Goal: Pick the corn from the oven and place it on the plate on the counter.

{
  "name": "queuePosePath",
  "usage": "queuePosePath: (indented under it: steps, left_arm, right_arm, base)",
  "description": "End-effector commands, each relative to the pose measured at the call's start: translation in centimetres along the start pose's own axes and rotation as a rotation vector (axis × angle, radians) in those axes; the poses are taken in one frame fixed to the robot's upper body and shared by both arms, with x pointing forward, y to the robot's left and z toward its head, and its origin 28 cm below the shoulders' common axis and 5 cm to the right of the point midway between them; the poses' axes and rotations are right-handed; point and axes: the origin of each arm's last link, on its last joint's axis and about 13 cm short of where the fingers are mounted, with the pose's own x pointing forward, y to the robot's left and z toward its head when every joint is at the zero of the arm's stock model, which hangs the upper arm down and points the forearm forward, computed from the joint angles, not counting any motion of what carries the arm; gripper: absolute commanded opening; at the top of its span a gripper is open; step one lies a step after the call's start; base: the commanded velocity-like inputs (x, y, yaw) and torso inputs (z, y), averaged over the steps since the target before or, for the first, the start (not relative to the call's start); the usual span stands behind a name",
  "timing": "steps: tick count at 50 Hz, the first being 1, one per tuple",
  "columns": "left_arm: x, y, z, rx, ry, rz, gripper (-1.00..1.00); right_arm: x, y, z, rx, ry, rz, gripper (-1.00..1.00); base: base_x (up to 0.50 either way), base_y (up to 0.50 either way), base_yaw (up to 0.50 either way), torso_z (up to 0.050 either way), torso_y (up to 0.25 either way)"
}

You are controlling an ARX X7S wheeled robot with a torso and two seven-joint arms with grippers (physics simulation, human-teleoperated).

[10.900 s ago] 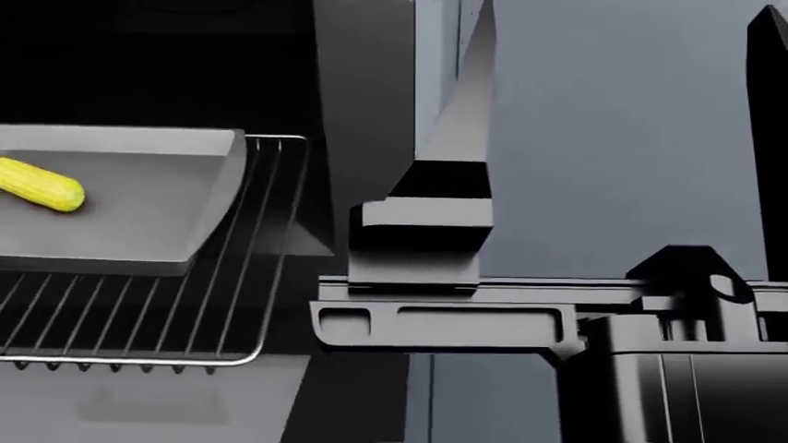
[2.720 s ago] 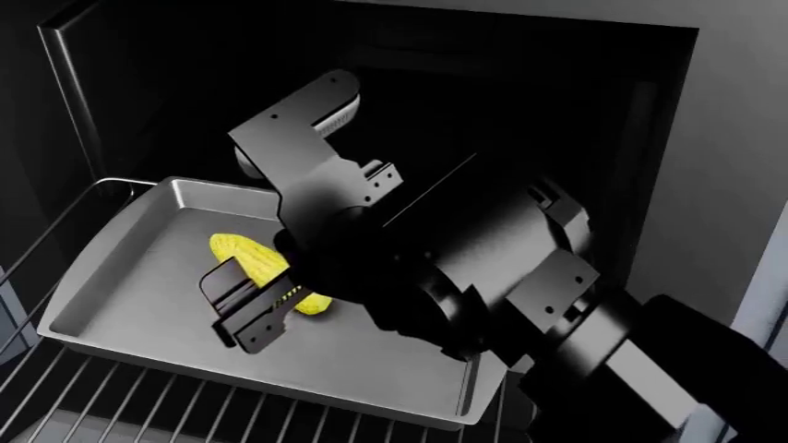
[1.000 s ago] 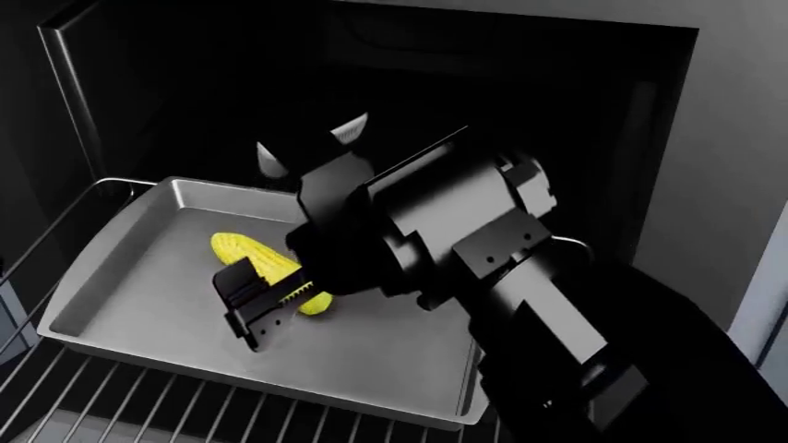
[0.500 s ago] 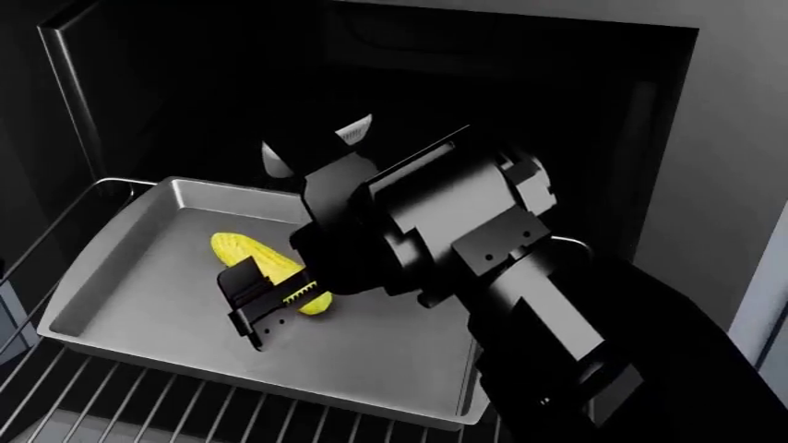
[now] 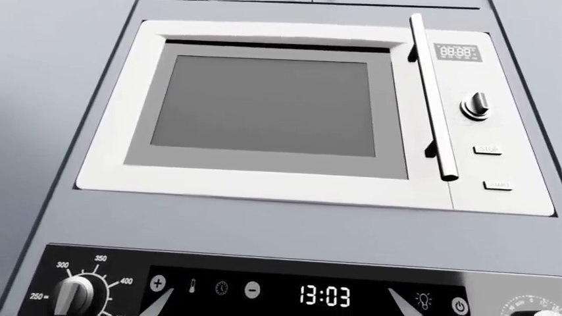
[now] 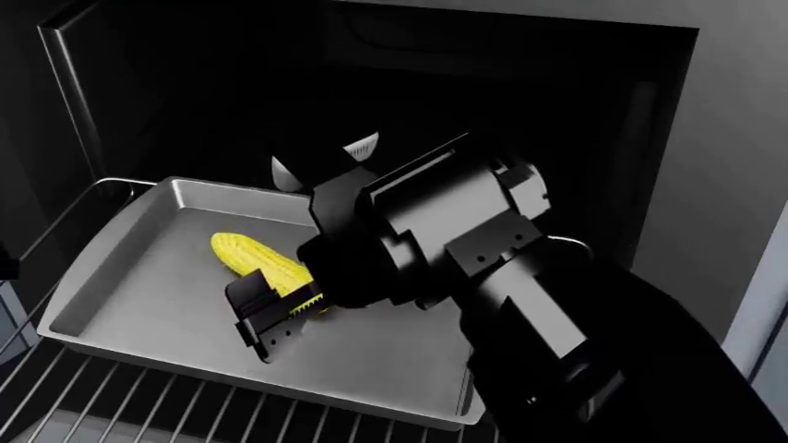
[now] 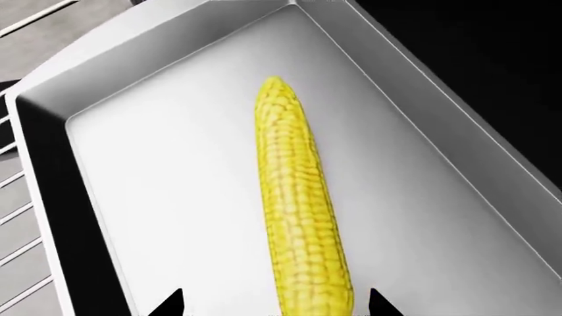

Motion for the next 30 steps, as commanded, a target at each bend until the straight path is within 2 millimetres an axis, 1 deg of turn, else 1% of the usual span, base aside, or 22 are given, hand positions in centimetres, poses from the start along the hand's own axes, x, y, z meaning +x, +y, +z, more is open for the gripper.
queuePosePath:
  steps: [1,18,30]
  left_arm:
    - [-0.1,0.1,-0.6,0.002,0.012,0.003,1.0]
    - [-0.3,0.4,-1.6,0.007,0.037,0.007,1.0]
    - [-0.3,0.4,-1.8,0.009,0.043,0.009,1.0]
  right_arm:
    - [0.1,-0.2,0.1,0.008,0.015,0.016,1.0]
    - [0.2,-0.6,-0.2,0.008,0.025,0.031,1.0]
    - [0.0,-0.7,-0.1,0.011,0.022,0.031,1.0]
  base:
    - [0.0,0.0,0.0,0.0,0.0]
    - [0.0,0.0,0.0,0.0,0.0]
    - [0.0,0.0,0.0,0.0,0.0]
